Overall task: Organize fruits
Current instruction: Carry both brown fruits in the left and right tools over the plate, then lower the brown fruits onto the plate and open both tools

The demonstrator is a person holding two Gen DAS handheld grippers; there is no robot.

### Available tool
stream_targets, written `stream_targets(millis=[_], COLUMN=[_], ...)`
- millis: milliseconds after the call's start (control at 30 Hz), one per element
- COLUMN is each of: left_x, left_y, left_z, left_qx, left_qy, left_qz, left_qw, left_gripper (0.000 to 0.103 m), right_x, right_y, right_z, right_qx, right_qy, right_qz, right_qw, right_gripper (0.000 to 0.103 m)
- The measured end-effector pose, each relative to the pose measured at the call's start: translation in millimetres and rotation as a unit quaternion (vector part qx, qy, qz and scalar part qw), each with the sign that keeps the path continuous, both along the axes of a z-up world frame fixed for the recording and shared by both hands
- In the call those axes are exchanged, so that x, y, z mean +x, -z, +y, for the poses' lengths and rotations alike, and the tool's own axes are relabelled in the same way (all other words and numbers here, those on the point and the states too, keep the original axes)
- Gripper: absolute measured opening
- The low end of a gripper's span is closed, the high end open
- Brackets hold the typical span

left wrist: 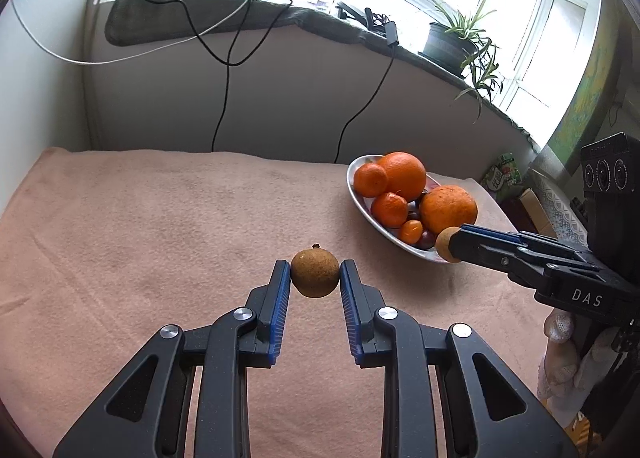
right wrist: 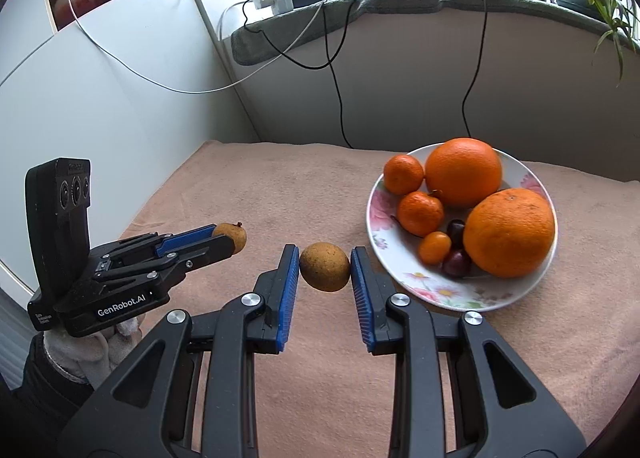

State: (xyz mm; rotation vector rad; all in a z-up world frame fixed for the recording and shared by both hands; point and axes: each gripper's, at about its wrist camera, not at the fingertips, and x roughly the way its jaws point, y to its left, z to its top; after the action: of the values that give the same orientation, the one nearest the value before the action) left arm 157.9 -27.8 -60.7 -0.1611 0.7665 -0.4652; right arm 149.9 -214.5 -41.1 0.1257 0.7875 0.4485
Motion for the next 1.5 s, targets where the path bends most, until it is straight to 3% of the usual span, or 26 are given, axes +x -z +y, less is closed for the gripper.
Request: stream_targets(millis=[333, 667, 1500], left_x=[14, 27, 46], left_y=[-3, 0, 7], left_z=[-40, -73, -104], left_qx=[-0.003, 0.006, 0.033], left_qy=[0.028, 0.05, 0.067], left_qz=[-0.002, 0.001, 0.009], left_qw=[0.9996, 0.9987, 0.9972], left_gripper=[0.024, 0.024, 0.024], right_x=[-2, 2, 11], right_y=[8, 18, 24], right_z=[-32, -55, -42], right_qx=[-0.044, -0.045, -0.072], right_qy=[0.041, 0.062, 0.056], right_qz=[-0.013, -0.006, -0.014], right_qw=[0.998, 0.997, 0.996], right_gripper=[0.028, 0.028, 0.028])
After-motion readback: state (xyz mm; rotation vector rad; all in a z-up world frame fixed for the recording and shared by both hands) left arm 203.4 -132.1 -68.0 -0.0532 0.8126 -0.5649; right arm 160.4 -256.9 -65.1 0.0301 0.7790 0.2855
